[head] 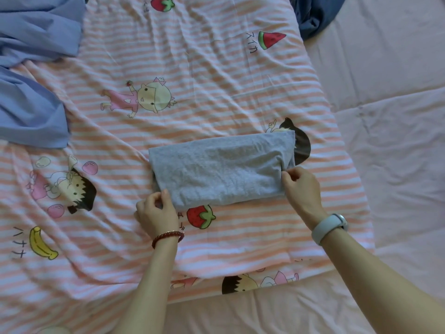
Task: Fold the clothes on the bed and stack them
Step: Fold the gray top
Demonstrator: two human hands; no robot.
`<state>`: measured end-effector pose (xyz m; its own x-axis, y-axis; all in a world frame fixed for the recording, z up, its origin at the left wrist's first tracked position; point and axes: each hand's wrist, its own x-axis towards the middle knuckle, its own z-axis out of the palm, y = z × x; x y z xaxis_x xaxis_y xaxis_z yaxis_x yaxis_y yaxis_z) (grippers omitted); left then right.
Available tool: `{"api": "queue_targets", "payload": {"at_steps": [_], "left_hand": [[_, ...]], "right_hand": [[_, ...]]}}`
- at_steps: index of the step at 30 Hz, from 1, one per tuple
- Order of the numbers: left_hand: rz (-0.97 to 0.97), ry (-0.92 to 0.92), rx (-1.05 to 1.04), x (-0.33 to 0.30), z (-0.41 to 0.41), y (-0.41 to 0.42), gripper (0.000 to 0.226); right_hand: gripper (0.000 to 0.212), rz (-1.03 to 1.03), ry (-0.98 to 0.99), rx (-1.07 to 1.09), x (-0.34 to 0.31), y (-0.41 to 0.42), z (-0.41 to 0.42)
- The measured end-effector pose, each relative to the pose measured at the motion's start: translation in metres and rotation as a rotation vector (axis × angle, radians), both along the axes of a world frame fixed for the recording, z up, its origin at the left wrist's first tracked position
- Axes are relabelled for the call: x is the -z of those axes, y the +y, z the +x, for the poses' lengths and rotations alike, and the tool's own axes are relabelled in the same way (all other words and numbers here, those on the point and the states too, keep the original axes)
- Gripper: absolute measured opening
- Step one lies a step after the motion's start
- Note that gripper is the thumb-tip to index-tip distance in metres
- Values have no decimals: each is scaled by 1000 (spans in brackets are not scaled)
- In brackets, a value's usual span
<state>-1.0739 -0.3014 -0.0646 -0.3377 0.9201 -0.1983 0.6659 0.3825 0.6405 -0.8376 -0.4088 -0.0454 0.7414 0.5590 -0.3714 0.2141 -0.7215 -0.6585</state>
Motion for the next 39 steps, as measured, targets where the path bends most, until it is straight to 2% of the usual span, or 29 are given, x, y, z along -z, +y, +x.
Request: {"api": "queue_targets", "payload": {"at_steps": [5,8,12,15,18,22,24,27,29,30,32,36,38,39], "left_hand": [[99,-63,-17,-6,0,2,23],[84,-82,-21,-5,-2,8,23],[16,-167,61,-1,-6,16,24],[-22,-243,128,-6,-9,13,21],[-57,-266,152,-6,-12,8,20],[-10,-44,177,-3,-15,9,24],[69,121,245,-5,-11,7,34],[306,324,618,-6,2,-5,47],[336,444,884,2,12,-15,51],[292,481,959,6,17,-18,53],[200,555,1014,16,25,-22,55],[29,621,1052,20,32,-17,61],[-48,579,1065,16,31,-13,68],[-67,469,1053,12,30,-11,66]], "right_hand": [[18,140,99,145,6,0,4],[23,178,148,222,5,-2,10],[23,273,373,271,-3,-4,14],[16,253,491,222,-6,-10,12],[22,152,424,75,-5,-17,8],[34,80,34,-44,-2,-19,6],[34,114,-42,-1,-4,-15,7],[38,33,78,35,-5,-4,11],[41,1,199,90,-4,6,14],[35,26,249,135,-4,10,15],[19,68,339,214,-7,19,15],[15,126,534,300,-16,26,9],[4,158,435,253,-24,28,2],[8,191,343,212,-29,29,-3]]}}
